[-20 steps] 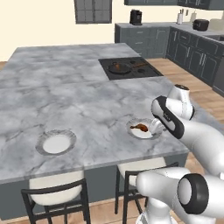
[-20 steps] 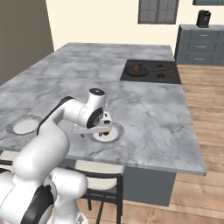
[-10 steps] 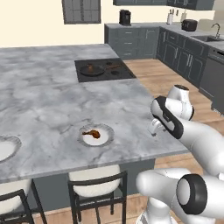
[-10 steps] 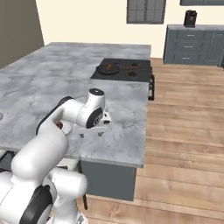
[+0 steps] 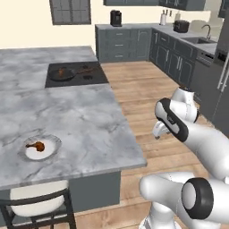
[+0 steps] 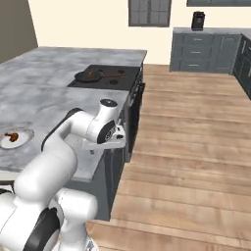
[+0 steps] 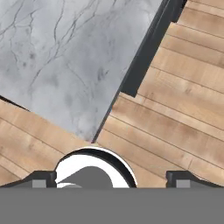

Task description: Take the chicken drumsticks from the pan and place one on each plate on the dining counter.

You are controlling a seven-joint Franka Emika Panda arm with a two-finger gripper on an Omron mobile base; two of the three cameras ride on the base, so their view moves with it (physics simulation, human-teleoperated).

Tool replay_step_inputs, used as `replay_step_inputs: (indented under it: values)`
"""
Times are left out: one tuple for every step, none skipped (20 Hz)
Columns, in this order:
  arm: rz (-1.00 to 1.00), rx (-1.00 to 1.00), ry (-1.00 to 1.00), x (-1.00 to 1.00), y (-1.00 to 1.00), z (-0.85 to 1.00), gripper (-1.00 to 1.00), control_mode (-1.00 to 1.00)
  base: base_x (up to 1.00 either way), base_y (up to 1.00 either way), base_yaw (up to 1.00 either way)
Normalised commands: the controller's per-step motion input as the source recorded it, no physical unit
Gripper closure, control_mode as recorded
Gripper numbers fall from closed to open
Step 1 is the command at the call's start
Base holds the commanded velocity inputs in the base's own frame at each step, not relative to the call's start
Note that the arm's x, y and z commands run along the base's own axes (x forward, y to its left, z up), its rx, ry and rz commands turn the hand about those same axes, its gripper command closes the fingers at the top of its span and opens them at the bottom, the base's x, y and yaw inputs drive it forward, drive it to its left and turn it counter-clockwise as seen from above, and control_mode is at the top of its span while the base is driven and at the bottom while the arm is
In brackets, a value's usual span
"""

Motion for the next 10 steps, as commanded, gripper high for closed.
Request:
replay_step_inputs:
  values:
    - [0.0, 0.0, 0.0, 0.0, 0.0, 0.0, -1.0, 1.0, 0.51, -0.84, 0.02]
    - [0.0, 0.0, 0.0, 0.0, 0.0, 0.0, -1.0, 1.0, 0.53, -0.8, 0.04]
    - [0.0, 0.0, 0.0, 0.0, 0.0, 0.0, -1.0, 1.0, 0.54, -0.78, 0.06]
    - [0.0, 0.0, 0.0, 0.0, 0.0, 0.0, -1.0, 1.0, 0.55, -0.76, 0.06]
    - [0.0, 0.0, 0.0, 0.0, 0.0, 0.0, -1.0, 1.0, 0.56, -0.75, 0.07]
    - [0.0, 0.0, 0.0, 0.0, 0.0, 0.0, -1.0, 1.0, 0.58, -0.73, 0.08]
    - [0.0, 0.0, 0.0, 0.0, 0.0, 0.0, -1.0, 1.0, 0.59, -0.73, 0.08]
    - [0.0, 0.0, 0.0, 0.0, 0.0, 0.0, -1.0, 1.0, 0.59, -0.73, 0.09]
    - [0.0, 0.0, 0.0, 0.0, 0.0, 0.0, -1.0, 1.0, 0.59, -0.73, 0.08]
    - [0.0, 0.0, 0.0, 0.0, 0.0, 0.0, -1.0, 1.0, 0.59, -0.73, 0.08]
